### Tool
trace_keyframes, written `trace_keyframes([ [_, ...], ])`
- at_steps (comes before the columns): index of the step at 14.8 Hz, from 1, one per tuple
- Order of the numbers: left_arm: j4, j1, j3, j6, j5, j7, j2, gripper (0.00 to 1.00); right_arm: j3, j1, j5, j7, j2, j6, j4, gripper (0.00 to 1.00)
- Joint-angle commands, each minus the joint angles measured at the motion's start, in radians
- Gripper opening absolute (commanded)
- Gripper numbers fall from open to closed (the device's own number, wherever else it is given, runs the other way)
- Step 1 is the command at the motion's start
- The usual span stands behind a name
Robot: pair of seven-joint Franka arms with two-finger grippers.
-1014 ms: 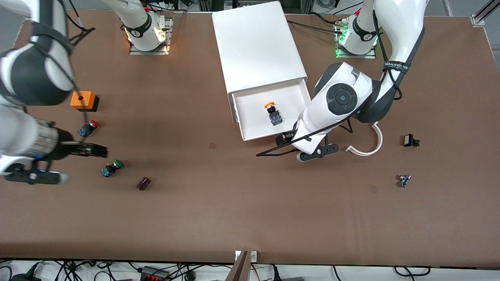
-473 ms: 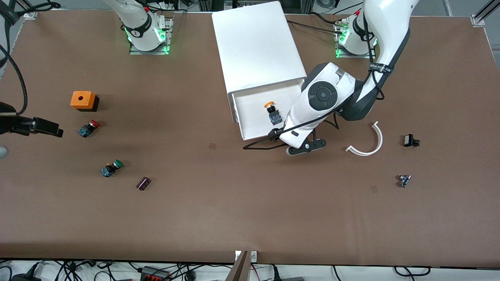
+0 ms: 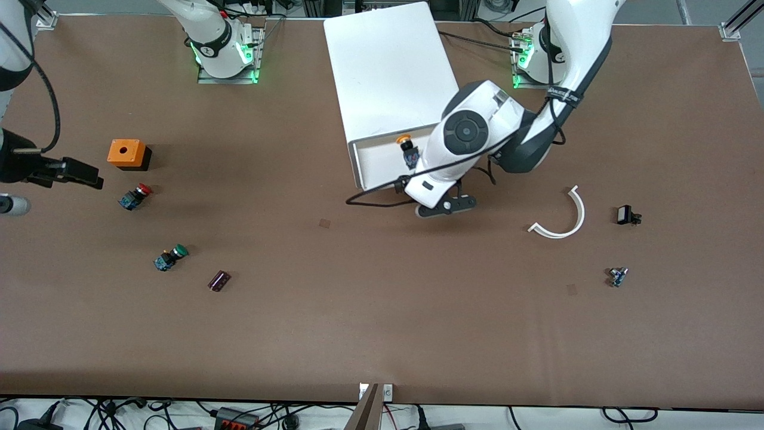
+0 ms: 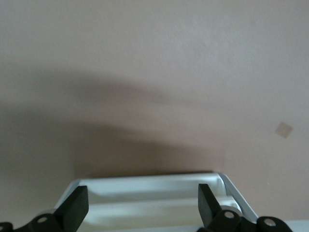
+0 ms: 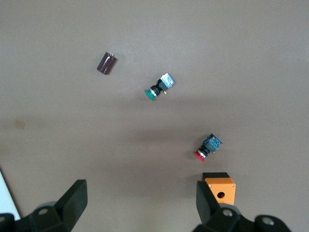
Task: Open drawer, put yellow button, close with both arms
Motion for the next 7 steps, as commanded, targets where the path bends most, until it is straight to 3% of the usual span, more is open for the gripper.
trace_keyframes([
  [1,-0.048,0.005,-0.049,-0.011,0.017,-0.042,-0.032,1.0,0.008,0.003,-0.017,-0.01,-0.129,0.061,-0.177,1.0],
  [7,-0.064,0.007,-0.112,-0.084,0.018,-0.097,-0.04,1.0,0.008,0.001,-0.014,-0.016,-0.124,0.042,-0.147,1.0],
])
